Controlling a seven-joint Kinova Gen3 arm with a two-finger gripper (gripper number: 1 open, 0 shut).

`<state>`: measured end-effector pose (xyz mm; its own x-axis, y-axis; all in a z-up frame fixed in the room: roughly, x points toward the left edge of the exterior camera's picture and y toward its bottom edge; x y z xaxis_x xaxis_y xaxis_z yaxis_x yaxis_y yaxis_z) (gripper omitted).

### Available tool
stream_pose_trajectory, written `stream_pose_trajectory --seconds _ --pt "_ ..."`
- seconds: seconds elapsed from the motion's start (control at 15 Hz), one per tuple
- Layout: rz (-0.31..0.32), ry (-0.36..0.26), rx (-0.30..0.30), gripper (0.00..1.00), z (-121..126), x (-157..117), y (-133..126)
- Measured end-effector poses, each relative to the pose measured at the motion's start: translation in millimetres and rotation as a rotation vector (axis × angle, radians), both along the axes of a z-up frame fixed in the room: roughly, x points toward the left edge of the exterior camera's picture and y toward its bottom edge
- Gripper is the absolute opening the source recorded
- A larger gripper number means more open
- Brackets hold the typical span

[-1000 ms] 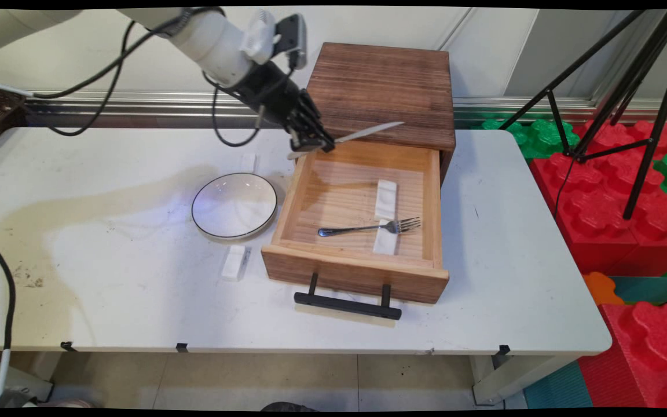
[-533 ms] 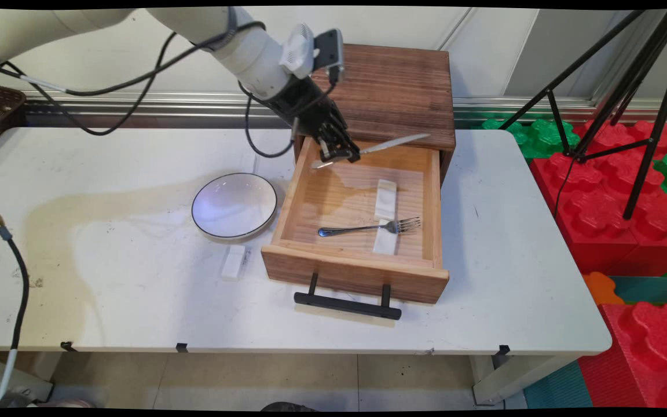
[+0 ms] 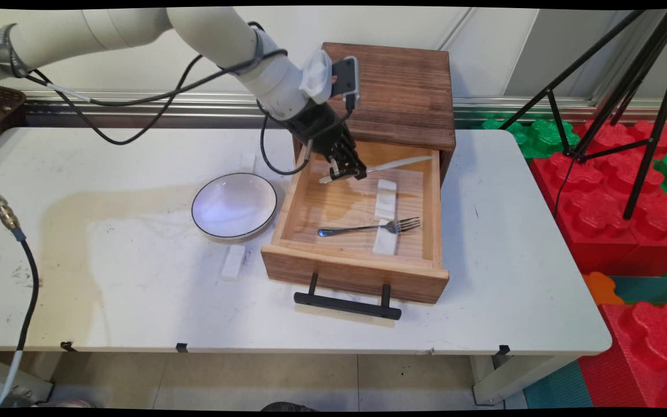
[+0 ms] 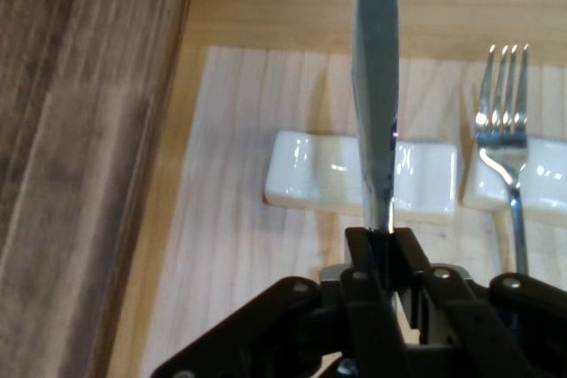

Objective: Place the picked object into the drawer

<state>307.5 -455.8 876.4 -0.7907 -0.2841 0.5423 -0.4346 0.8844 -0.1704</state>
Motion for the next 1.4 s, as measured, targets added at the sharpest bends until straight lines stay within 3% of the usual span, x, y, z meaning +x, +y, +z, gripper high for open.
stream_pose_trajectory --seconds 0.6,1.4 --pt "-0.026 -0.049 0.016 0.00 -35 -4 -9" --pt "-0.048 -0.097 0.023 0.00 -58 2 -16"
